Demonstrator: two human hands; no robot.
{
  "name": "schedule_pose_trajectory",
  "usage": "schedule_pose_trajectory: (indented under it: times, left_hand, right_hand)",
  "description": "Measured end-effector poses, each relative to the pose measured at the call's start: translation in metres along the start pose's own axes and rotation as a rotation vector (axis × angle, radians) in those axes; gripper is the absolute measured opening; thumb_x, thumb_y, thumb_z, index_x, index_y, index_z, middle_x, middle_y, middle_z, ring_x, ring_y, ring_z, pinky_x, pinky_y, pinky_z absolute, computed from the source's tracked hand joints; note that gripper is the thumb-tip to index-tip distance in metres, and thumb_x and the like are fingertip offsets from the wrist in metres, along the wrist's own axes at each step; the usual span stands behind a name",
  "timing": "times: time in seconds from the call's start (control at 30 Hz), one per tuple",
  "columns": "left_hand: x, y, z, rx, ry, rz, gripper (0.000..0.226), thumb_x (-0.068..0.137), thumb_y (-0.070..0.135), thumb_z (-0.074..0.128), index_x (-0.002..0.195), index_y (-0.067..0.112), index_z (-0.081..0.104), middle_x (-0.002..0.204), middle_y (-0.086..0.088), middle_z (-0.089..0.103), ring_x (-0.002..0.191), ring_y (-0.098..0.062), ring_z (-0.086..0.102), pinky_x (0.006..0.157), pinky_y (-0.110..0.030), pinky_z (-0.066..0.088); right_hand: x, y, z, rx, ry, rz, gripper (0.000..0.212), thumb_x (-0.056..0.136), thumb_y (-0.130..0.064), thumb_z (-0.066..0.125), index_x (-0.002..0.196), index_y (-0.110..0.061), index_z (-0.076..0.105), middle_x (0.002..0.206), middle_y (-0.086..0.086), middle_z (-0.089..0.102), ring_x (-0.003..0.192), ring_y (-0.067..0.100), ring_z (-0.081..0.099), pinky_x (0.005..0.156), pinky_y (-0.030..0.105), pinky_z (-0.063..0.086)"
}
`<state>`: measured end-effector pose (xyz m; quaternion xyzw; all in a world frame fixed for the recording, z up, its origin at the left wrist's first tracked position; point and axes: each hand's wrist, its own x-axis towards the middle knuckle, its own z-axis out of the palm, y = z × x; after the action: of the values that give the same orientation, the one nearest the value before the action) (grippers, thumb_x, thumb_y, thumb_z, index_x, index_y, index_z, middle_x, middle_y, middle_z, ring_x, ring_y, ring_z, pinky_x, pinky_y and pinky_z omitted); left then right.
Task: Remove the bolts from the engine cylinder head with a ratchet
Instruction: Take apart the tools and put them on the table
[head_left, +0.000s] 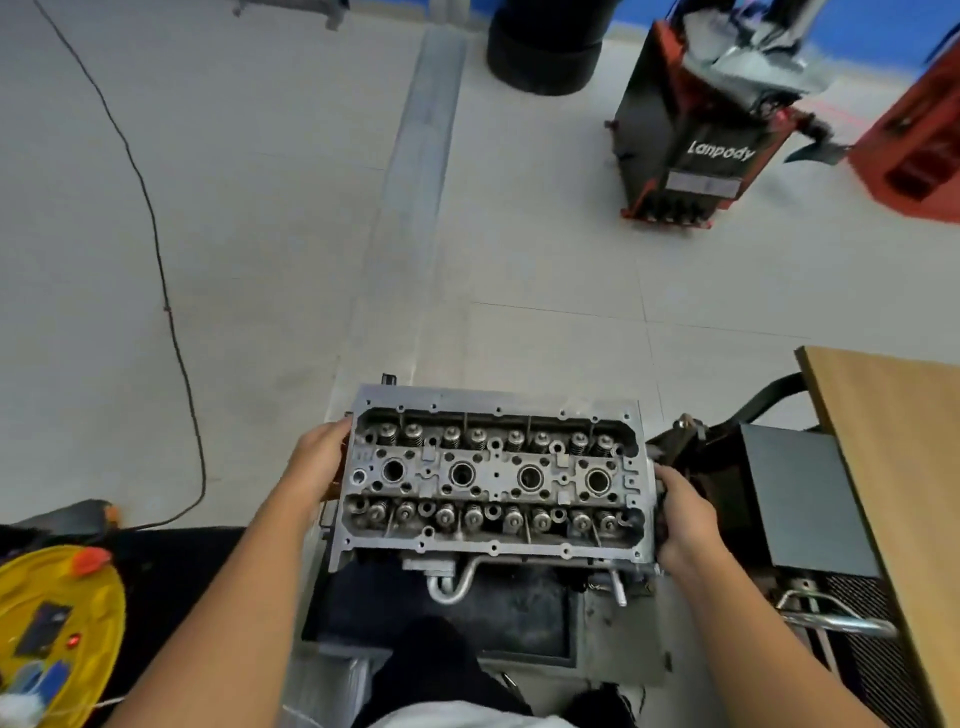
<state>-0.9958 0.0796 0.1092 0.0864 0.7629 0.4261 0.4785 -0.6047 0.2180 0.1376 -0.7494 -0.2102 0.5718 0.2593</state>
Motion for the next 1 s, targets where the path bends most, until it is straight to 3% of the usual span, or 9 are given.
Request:
schedule_pose_trajectory:
  times: [0.07, 0.13, 0.2, 0.27, 0.37, 0.47, 0.6, 0.87, 1.0]
  left_hand:
    - [0.007, 0.008, 0.005, -0.025, 0.006, 0.022, 0.041, 0.094, 0.057, 0.058, 0.101, 0.021, 0.076, 0.085, -0.014, 0.08, 0.064, -0.025, 0.075, 0.06, -0.033, 0.055]
    - [0.012, 0.017, 0.007, -0.024, -0.006, 0.019, 0.047, 0.091, 0.065, 0.059, 0.101, 0.023, 0.076, 0.08, -0.011, 0.079, 0.066, -0.026, 0.073, 0.06, -0.032, 0.055]
    - [0.015, 0.022, 0.009, 0.053, -0.024, 0.053, 0.049, 0.09, 0.069, 0.064, 0.1, 0.022, 0.073, 0.088, -0.009, 0.079, 0.076, -0.026, 0.075, 0.065, -0.034, 0.055]
    - [0.012, 0.02, 0.011, 0.275, -0.017, 0.139, 0.052, 0.088, 0.073, 0.064, 0.094, 0.021, 0.064, 0.093, -0.004, 0.074, 0.08, -0.019, 0.069, 0.067, -0.033, 0.051]
    - [0.0, 0.006, 0.012, 0.565, -0.012, 0.182, 0.052, 0.087, 0.084, 0.049, 0.106, 0.036, 0.055, 0.095, 0.009, 0.063, 0.092, -0.02, 0.062, 0.08, -0.037, 0.05]
    - [0.001, 0.002, 0.014, 0.621, 0.017, 0.169, 0.04, 0.101, 0.065, 0.041, 0.103, 0.028, 0.056, 0.099, 0.002, 0.062, 0.095, -0.024, 0.059, 0.083, -0.038, 0.045]
    - [0.006, 0.009, 0.014, 0.624, 0.031, 0.19, 0.032, 0.098, 0.031, 0.044, 0.076, 0.015, 0.061, 0.077, -0.006, 0.065, 0.071, -0.025, 0.06, 0.062, -0.032, 0.042]
    - [0.009, 0.009, -0.005, 0.692, -0.039, 0.183, 0.027, 0.09, 0.008, 0.057, 0.064, 0.005, 0.059, 0.05, -0.005, 0.055, 0.04, -0.017, 0.049, 0.043, -0.023, 0.034]
    - [-0.012, -0.006, 0.0, 0.705, -0.046, 0.154, 0.029, 0.09, 0.005, 0.058, 0.065, -0.009, 0.061, 0.049, -0.013, 0.058, 0.036, -0.02, 0.051, 0.044, -0.027, 0.04]
  right_hand:
    - [-0.004, 0.0, 0.002, 0.037, 0.0, 0.024, 0.027, 0.083, -0.026, 0.073, 0.098, -0.005, 0.078, 0.084, 0.012, 0.077, 0.067, 0.03, 0.072, 0.067, 0.054, 0.064]
    - [-0.007, -0.002, 0.003, 0.055, 0.018, 0.018, 0.018, 0.085, -0.024, 0.07, 0.089, -0.008, 0.076, 0.071, 0.01, 0.074, 0.054, 0.026, 0.069, 0.056, 0.044, 0.061]
    - [-0.01, -0.003, 0.004, 0.057, 0.035, 0.02, 0.016, 0.087, -0.024, 0.067, 0.083, -0.01, 0.074, 0.061, 0.007, 0.07, 0.046, 0.023, 0.066, 0.051, 0.039, 0.058]
    - [-0.013, -0.003, 0.003, 0.043, 0.044, 0.022, 0.017, 0.087, -0.025, 0.066, 0.083, -0.011, 0.075, 0.059, 0.006, 0.067, 0.047, 0.022, 0.064, 0.055, 0.041, 0.06]
    - [-0.014, -0.002, 0.001, 0.015, 0.065, -0.001, 0.02, 0.091, -0.027, 0.064, 0.087, -0.012, 0.076, 0.053, 0.001, 0.062, 0.043, 0.02, 0.058, 0.056, 0.035, 0.057]
    - [-0.016, -0.004, 0.002, 0.005, 0.124, -0.01, 0.021, 0.092, -0.024, 0.061, 0.077, -0.011, 0.068, 0.043, -0.002, 0.05, 0.036, 0.017, 0.045, 0.045, 0.027, 0.044]
    - [-0.016, 0.0, 0.003, 0.056, 0.154, -0.001, 0.029, 0.09, -0.012, 0.058, 0.061, -0.015, 0.051, 0.037, -0.004, 0.041, 0.026, 0.01, 0.032, 0.031, 0.018, 0.03]
    - [-0.028, 0.013, -0.005, 0.152, 0.19, 0.017, 0.014, 0.079, -0.012, 0.062, 0.066, -0.008, 0.058, 0.043, 0.004, 0.056, 0.028, 0.017, 0.048, 0.035, 0.024, 0.042]
    - [-0.03, -0.013, -0.021, 0.153, 0.172, -0.033, 0.009, 0.075, -0.013, 0.064, 0.07, -0.007, 0.061, 0.052, 0.009, 0.062, 0.034, 0.022, 0.053, 0.041, 0.029, 0.047]
